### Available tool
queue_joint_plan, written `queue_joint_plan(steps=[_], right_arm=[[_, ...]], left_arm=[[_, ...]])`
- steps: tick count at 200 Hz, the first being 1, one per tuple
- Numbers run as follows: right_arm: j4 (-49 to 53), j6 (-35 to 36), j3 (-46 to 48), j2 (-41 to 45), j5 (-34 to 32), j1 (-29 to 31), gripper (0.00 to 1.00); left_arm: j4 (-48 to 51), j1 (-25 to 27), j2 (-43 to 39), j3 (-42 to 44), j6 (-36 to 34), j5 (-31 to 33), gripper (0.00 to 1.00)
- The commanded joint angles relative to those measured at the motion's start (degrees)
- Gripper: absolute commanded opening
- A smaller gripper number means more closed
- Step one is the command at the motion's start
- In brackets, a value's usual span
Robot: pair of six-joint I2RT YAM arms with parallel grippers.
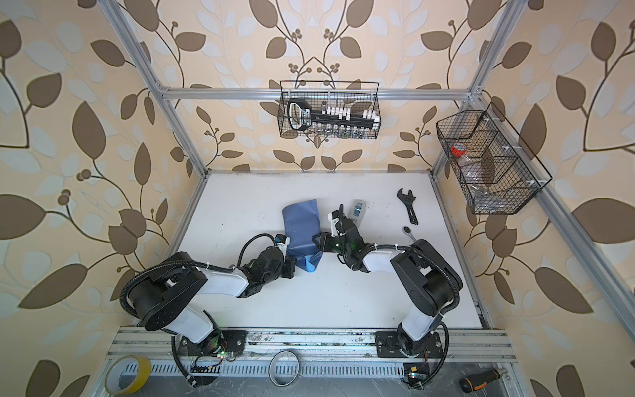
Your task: Wrap the gift box in paper
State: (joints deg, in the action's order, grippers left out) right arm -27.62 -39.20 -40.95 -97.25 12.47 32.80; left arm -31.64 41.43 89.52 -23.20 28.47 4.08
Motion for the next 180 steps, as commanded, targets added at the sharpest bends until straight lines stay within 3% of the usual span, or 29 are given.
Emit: queue_joint_plan(steps=[1, 114, 180], right_arm=[[4.28, 0.59, -0.22, -1.37, -0.43, 0.43, 0.48], [4.00, 0.35, -0.25, -1.45, -0.52, 0.52, 0.48], [3.80, 0.27, -0.27, -1.66, -0.38, 0.68, 0.48]], left_arm=[[5.86, 2.08, -0.63, 3.24, 0.24, 0.84, 0.03], [5.11, 6.91, 0.47, 3.26, -0.87, -1.15, 0.03], [11.44, 5.50, -9.69, 2.00, -0.39, 5.68, 0.03]])
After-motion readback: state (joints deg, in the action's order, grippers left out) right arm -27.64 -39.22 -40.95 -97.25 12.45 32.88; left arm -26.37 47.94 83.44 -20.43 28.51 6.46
